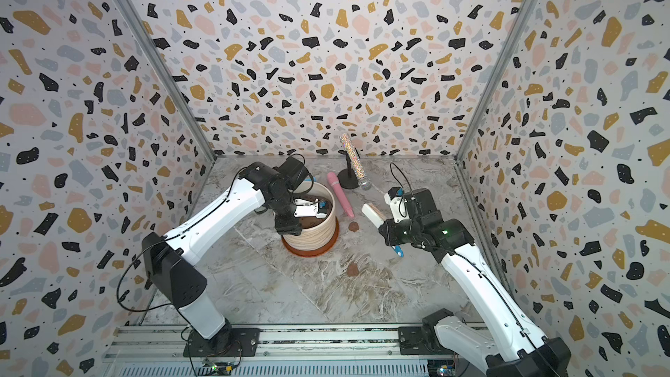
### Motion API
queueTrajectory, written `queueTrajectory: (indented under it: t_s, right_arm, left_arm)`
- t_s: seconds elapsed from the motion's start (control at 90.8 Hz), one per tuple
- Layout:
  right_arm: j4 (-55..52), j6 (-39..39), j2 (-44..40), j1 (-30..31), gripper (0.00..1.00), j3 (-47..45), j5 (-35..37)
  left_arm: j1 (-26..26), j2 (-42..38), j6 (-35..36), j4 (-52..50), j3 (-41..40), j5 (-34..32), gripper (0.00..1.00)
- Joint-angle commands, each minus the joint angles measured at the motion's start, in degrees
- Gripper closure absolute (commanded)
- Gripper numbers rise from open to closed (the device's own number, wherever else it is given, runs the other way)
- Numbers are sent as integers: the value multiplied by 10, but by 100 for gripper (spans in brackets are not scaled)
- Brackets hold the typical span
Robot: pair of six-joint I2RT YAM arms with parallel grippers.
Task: Scrub the dried mud off the ceramic pot
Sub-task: Rotate the pot on the tray.
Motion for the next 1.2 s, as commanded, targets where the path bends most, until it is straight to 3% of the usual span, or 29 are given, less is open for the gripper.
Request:
queueTrajectory:
  t_s: [0.0, 0.154, 0.264, 0.396, 0.485, 0.65, 0.848, 1.189]
  right_arm:
    - [0, 7, -20, -4, 100, 6, -22]
    - [1, 4, -18, -8, 100, 6, -31]
    - [1, 2, -13, -11, 100, 6, -28]
    - [-2, -12, -13, -12, 100, 5, 6]
    - [-2, -27, -15, -13, 100, 7, 27]
    - [-4, -66, -15, -12, 100, 16, 49]
    - [-4, -87, -15, -13, 100, 20, 63]
    - [-2, -96, -15, -12, 100, 13, 64]
  left_arm:
    - [-1, 9, 23, -33, 16, 4, 37]
    - [-13, 18, 29, -36, 10, -2, 54]
    - [-20, 21, 26, -33, 1, 0, 61]
    - [-29, 27, 12, -37, -6, 5, 70]
    - [-34, 27, -7, -37, -5, 16, 81]
    - [-52, 13, -42, -38, -5, 45, 87]
    - [-82, 3, -85, -35, -15, 63, 100]
    - [-102, -24, -165, -40, 33, 24, 100]
